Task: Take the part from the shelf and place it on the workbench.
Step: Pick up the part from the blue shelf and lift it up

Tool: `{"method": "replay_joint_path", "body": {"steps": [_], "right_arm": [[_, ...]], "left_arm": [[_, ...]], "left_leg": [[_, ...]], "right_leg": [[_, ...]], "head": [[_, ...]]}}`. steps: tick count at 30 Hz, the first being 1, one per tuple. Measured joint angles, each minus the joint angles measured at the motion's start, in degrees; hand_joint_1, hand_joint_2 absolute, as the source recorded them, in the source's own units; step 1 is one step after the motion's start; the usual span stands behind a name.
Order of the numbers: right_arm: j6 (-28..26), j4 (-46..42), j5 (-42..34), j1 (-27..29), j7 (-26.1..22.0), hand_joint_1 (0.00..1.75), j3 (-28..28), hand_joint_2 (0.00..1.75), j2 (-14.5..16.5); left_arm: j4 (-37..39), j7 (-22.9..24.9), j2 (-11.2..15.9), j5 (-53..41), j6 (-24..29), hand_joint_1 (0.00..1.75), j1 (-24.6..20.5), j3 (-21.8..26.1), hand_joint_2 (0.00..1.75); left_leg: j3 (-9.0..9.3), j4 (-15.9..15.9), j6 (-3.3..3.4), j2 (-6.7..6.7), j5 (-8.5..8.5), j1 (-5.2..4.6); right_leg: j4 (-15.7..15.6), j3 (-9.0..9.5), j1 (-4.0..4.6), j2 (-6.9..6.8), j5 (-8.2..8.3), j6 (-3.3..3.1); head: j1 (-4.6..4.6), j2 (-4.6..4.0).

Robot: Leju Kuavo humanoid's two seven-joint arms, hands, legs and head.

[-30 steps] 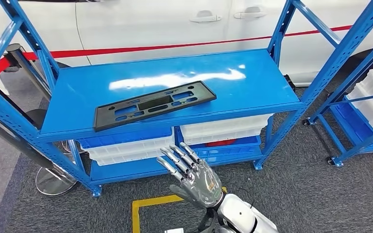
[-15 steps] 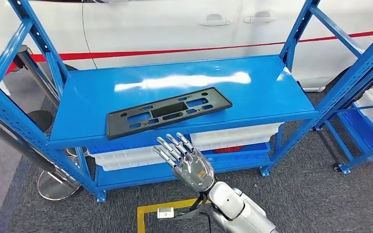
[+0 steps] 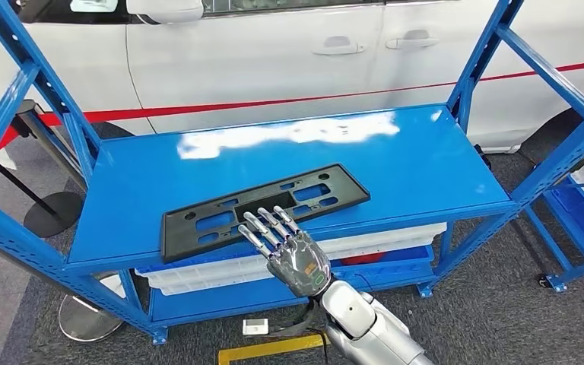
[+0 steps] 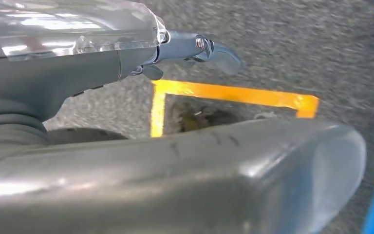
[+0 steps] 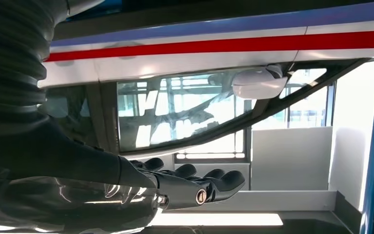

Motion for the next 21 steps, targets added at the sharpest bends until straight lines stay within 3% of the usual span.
{"method": "replay_joint_path", "body": {"steps": [1, 2, 5, 7, 9, 10, 11, 12, 13, 14, 16, 19, 21], "right_arm": [[0.0, 0.7, -0.6, -0.3, -0.3, 0.0, 0.0, 1.75, 0.3], [-0.1, 1.3, -1.2, -0.7, -0.5, 0.0, -0.1, 1.75, 0.5], [-0.2, 3.0, -2.4, -2.3, -0.9, 0.0, -0.3, 1.75, 1.1], [-0.2, 4.5, -3.4, -3.7, -1.0, 0.0, -0.4, 1.75, 1.5], [-0.2, 6.3, -4.6, -4.6, -1.0, 0.0, -0.5, 1.75, 1.7], [-0.2, 7.1, -5.1, -4.9, -1.1, 0.0, -0.5, 1.75, 1.8], [-0.2, 8.0, -5.7, -5.3, -1.2, 0.0, -0.5, 1.75, 2.0], [-0.2, 8.8, -6.2, -5.8, -1.2, 0.0, -0.5, 1.75, 2.2], [-0.2, 9.4, -6.6, -6.4, -1.3, 0.0, -0.5, 1.75, 2.4], [-0.1, 10.0, -6.9, -7.0, -1.2, 0.0, -0.5, 1.75, 2.6], [0.3, 10.8, -7.0, -7.8, -1.0, 0.0, -0.5, 1.75, 2.8], [1.3, 11.4, -6.6, -8.2, -0.7, 0.0, -0.4, 1.75, 3.1], [2.0, 11.5, -6.2, -8.5, -0.5, 0.0, -0.4, 1.75, 3.5]], "left_arm": [[0.1, 0.0, 0.0, 0.1, 0.1, 0.0, 0.0, 0.0, 0.0], [0.1, 0.1, 0.0, 0.2, 0.2, 0.0, 0.0, 0.0, 0.0], [0.1, 0.1, 0.0, 0.3, 0.6, 0.0, -0.1, 0.0, 0.0], [0.1, 0.2, 0.0, 0.2, 0.8, 0.0, -0.3, 0.1, 0.0], [0.1, 0.6, 0.1, 0.2, 0.7, 0.0, -0.3, 0.2, 0.0], [0.1, 0.8, 0.1, 0.2, 0.7, 0.0, -0.3, 0.2, 0.0], [0.1, 1.0, 0.1, 0.2, 0.6, 0.0, -0.2, 0.3, 0.0], [0.1, 1.1, 0.1, 0.2, 0.5, 0.0, -0.2, 0.3, 0.0], [0.1, 1.1, 0.1, 0.0, 0.5, 0.0, -0.2, 0.3, 0.0], [0.1, 1.1, 0.1, -0.1, 0.5, 0.0, -0.2, 0.3, 0.0], [0.1, 1.1, 0.1, -0.5, 0.6, 0.0, -0.4, 0.3, 0.0], [0.1, 1.2, 0.2, -0.8, 0.6, 0.0, -0.4, 0.3, 0.0], [0.1, 1.3, 0.2, -0.8, 0.6, 0.0, -0.5, 0.3, 0.0]], "left_leg": [[0.28, -1.6, 0.4, 0.25, 2.47, -0.02], [0.47, -2.0, 0.98, 0.4, 3.26, -0.06], [1.98, -2.1, 2.68, 0.01, 2.54, -0.06], [3.06, -2.2, 3.31, -0.1, 1.93, -0.08], [3.92, -2.2, 3.53, -0.23, 1.2, -0.14], [4.4, -2.2, 3.54, -0.34, 0.79, -0.16], [4.97, -2.2, 3.52, -0.45, 0.37, -0.19], [5.58, -2.2, 3.46, -0.54, -0.06, -0.22], [6.22, -2.2, 3.38, -0.59, -0.48, -0.27], [6.8, -2.2, 3.28, -0.64, -0.87, -0.32], [7.49, -2.5, 2.75, -0.9, -1.65, -0.45], [8.05, -2.0, 1.57, -1.0, -1.59, -0.69], [7.39, 0.3, 1.25, -0.85, -2.88, -0.71]], "right_leg": [[0.2, 0.52, 0.05, -0.02, -0.88, 0.45], [0.6, 0.99, 0.12, -0.03, -1.29, 0.94], [3.9, 0.53, -0.06, -0.2, -1.0, 2.0], [9.8, -3.11, -0.28, -0.28, -2.16, 2.34], [15.9, -8.04, -0.33, -0.28, -5.4, 2.57], [17.3, -9.86, -0.33, -0.28, -6.77, 2.65], [17.0, -10.87, -0.32, -0.28, -7.05, 2.69], [15.0, -11.02, -0.29, -0.28, -5.89, 2.58], [11.7, -10.48, -0.22, -0.29, -3.32, 2.29], [7.8, -9.65, -0.03, -0.31, 0.08, 1.74], [2.8, -8.41, 0.45, -0.28, 3.79, 0.63], [1.1, -7.42, 0.53, -0.03, 4.83, -0.55], [0.6, -6.61, 0.27, 0.0, 5.35, -1.09]], "head": [[0.0, 0.0], [0.01, 0.0], [0.02, 0.0], [0.08, 0.0], [0.13, 0.0], [0.13, 0.0], [0.13, 0.0], [0.13, 0.0], [0.13, 0.0], [0.13, 0.0], [0.16, 0.0], [0.22, 0.01], [0.21, 0.0]]}}
